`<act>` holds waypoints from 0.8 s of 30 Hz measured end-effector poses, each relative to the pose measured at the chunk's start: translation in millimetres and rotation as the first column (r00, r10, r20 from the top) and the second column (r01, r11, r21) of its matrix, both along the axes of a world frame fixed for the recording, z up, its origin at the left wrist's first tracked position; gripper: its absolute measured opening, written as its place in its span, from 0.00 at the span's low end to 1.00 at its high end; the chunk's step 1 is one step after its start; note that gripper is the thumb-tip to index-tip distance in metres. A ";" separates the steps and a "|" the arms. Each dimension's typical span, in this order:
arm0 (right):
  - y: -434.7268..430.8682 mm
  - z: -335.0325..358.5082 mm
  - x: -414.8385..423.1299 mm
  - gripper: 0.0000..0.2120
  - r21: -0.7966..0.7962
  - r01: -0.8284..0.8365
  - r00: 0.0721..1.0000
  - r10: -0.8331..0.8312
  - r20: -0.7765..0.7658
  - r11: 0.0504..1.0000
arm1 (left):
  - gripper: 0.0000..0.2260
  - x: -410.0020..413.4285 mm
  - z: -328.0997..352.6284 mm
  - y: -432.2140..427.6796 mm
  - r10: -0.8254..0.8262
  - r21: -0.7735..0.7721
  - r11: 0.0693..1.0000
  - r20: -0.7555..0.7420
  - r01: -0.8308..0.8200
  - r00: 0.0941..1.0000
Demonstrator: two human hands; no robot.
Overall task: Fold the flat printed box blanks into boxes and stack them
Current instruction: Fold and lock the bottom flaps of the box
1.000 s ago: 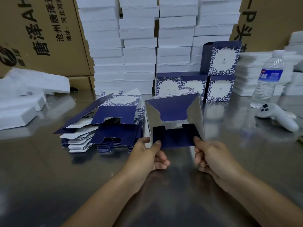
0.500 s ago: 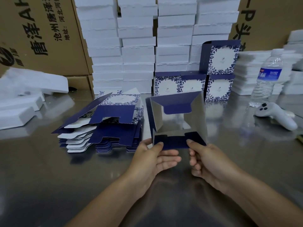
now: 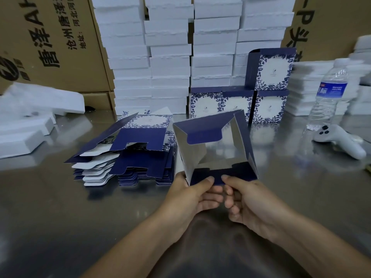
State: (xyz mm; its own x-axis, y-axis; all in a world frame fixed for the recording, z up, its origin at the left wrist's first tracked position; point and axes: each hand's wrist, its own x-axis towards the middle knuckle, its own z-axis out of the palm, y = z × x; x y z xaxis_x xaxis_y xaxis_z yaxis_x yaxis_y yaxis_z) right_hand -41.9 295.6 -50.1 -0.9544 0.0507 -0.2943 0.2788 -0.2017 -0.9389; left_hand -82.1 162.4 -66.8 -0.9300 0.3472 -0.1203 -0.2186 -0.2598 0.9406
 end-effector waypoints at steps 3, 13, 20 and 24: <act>-1.7 -0.9 0.1 0.28 0.026 0.010 1.000 -0.010 -0.003 1.000 | 0.15 -0.5 0.3 1.2 0.015 -0.054 0.998 -0.026 -0.017 1.000; -6.3 -3.4 1.1 0.25 0.034 -0.009 1.000 0.010 -0.026 0.999 | 0.12 0.5 -3.1 3.1 0.046 -0.007 0.999 0.006 -0.046 0.999; -5.2 -3.6 -0.7 0.26 -0.004 0.008 1.000 -0.008 -0.012 1.000 | 0.17 1.5 -1.4 4.1 0.023 0.011 1.000 0.035 -0.023 0.999; -2.0 -1.7 -1.9 0.18 -0.048 0.013 1.000 -0.012 0.025 0.999 | 0.20 0.3 0.1 3.4 -0.007 0.011 1.000 0.025 0.006 1.000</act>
